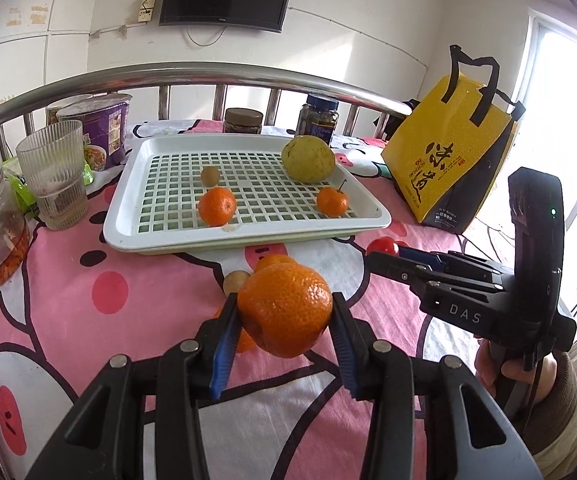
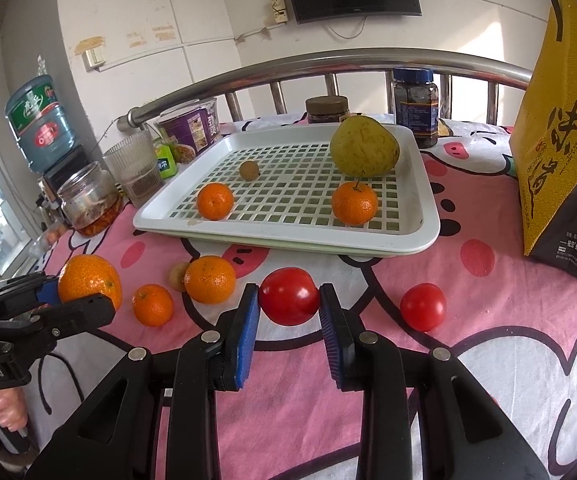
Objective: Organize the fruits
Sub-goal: 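Carry the orange and tomato into the white tray and open both tools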
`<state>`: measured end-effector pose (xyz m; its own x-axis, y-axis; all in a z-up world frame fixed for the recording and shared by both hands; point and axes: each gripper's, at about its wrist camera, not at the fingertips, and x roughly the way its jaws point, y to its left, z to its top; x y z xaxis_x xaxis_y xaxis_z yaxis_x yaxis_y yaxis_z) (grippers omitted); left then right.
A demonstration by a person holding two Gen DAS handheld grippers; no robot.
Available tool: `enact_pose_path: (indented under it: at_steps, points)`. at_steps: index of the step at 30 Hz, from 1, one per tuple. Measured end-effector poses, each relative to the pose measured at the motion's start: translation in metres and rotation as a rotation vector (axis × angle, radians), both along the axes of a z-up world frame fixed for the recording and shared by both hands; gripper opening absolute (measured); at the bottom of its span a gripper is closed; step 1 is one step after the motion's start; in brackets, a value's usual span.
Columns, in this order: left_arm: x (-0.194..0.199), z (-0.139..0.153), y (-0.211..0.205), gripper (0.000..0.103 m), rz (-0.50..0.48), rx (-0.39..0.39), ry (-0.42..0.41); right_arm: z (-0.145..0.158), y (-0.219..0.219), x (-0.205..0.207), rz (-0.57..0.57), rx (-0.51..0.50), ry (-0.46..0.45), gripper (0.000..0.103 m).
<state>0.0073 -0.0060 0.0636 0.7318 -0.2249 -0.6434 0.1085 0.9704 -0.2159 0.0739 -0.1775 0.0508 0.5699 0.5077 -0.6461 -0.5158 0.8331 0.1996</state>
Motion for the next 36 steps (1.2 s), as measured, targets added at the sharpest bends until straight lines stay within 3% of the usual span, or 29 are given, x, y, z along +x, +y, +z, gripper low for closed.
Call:
enact_pose_path:
  at_steps: [14, 22, 29, 36]
  points:
    - [0.035, 0.009, 0.012, 0.046, 0.054, 0.0, -0.001, 0.007, -0.016, 0.009, -0.05, 0.047, -0.001, 0.029]
    - [0.056, 0.014, 0.025, 0.046, 0.096, -0.013, -0.002, 0.027, -0.021, 0.024, -0.069, 0.122, 0.013, 0.029]
    - [0.085, 0.01, 0.042, 0.046, 0.162, -0.028, 0.022, 0.036, -0.001, 0.04, -0.054, 0.15, 0.025, 0.029]
    - [0.105, -0.001, 0.055, 0.046, 0.23, -0.029, 0.05, 0.026, 0.02, 0.059, -0.057, 0.131, 0.059, 0.029]
